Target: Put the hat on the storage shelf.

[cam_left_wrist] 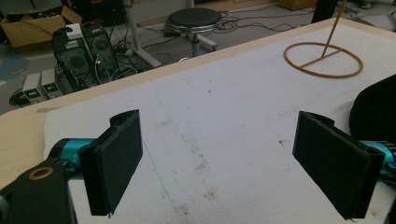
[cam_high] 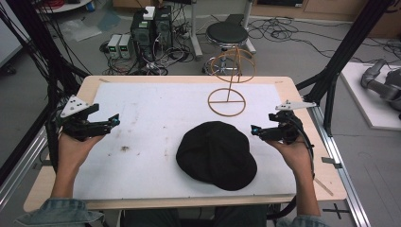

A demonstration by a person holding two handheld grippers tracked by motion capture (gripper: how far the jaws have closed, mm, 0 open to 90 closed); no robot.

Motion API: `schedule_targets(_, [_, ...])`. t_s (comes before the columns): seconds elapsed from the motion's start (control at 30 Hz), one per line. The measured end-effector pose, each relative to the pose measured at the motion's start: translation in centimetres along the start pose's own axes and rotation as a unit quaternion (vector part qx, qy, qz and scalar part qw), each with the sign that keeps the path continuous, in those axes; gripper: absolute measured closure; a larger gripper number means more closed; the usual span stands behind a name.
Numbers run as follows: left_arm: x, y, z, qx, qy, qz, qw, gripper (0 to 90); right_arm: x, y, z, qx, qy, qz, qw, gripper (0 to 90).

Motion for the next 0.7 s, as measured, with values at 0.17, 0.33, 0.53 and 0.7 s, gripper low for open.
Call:
schedule_targets(0.17, [0.0, 0.0, -0.1, -0.001, -0.002, -0.002, 1.0, 16.2, -0.8, -1.3, 0.6, 0.013, 0.009, 0.018, 0.9997, 11.0])
schedule_targets(0.33, [-0.1, 0.1, -0.1, 0.0, -0.002, -0.003, 1.0, 16.2, -1.6, -2.9, 0.9, 0.022, 0.01, 0.044, 0.9987, 11.0])
schedule_targets(0.53, [-0.3, 0.2, -0.1, -0.003, -0.006, -0.004, 1.0, 16.3, -2.3, -4.7, 1.4, 0.032, 0.017, 0.07, 0.9969, 11.0])
schedule_targets(0.7, [-0.2, 0.1, -0.2, -0.003, -0.006, -0.003, 1.0, 16.3, -3.5, -6.7, 1.5, 0.047, 0.009, 0.094, 0.9944, 11.0])
Point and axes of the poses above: each handheld gripper's, and its own axes: x roughly backward along the jaws, z roughly out of its top, y roughly to its right, the point moved 1 cm from there along -x, roughly forward along the jaws, and after that the axes turned 9 degrees about y, right-handed, at the moved point
